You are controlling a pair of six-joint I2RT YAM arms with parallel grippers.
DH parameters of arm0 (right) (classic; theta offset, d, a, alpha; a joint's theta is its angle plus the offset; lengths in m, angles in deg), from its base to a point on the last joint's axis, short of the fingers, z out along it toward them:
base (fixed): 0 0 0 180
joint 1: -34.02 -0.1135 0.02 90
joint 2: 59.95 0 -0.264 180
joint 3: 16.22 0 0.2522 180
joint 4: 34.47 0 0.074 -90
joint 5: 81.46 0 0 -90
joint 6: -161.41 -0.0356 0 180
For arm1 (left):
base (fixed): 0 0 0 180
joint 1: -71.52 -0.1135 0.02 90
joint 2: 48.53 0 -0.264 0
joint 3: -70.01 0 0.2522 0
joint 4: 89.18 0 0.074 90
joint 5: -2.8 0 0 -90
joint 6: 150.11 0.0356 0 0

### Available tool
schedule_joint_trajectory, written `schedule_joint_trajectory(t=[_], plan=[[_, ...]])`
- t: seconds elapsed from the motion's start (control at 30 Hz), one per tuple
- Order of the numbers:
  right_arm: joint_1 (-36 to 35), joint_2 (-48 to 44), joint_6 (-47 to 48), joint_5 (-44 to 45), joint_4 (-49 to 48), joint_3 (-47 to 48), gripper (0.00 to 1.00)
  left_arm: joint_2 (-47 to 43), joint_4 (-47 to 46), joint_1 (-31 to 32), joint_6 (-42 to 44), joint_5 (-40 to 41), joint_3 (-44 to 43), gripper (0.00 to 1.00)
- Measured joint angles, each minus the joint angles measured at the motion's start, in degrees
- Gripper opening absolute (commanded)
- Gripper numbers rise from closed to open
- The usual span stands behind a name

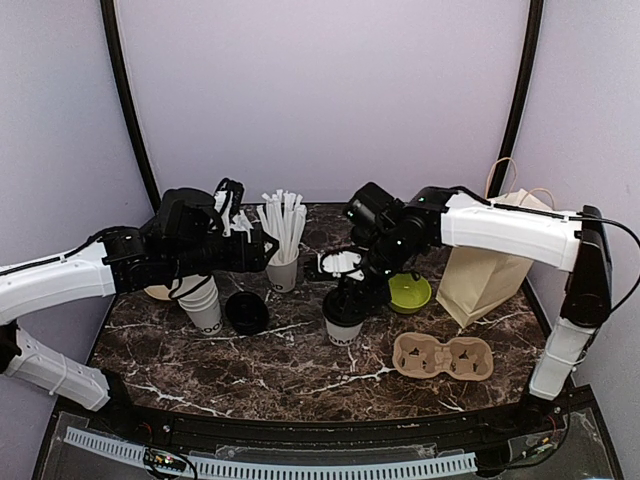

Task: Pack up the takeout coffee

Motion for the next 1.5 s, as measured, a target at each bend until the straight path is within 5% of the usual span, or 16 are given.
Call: schedule_joint_trajectory(t=[0.37, 0.7, 1.5], plan=[[14.0, 12.0, -4.0, 2.0, -2.1, 21.1, 0.73, -1.2, 0.4, 0.0, 0.6, -0.3, 0.0, 0.83], [14.7, 23.1, -7.6, 2.4, -2.2, 31.2, 0.76, -3.1, 0.3, -0.1, 0.3, -0.6, 0.5, 0.83], [15.7, 30.2, -11.9, -1.1, 0.7, 38.6, 0.9, -2.9, 0.2, -0.1, -0.1, -2.1, 1.2, 0.82]])
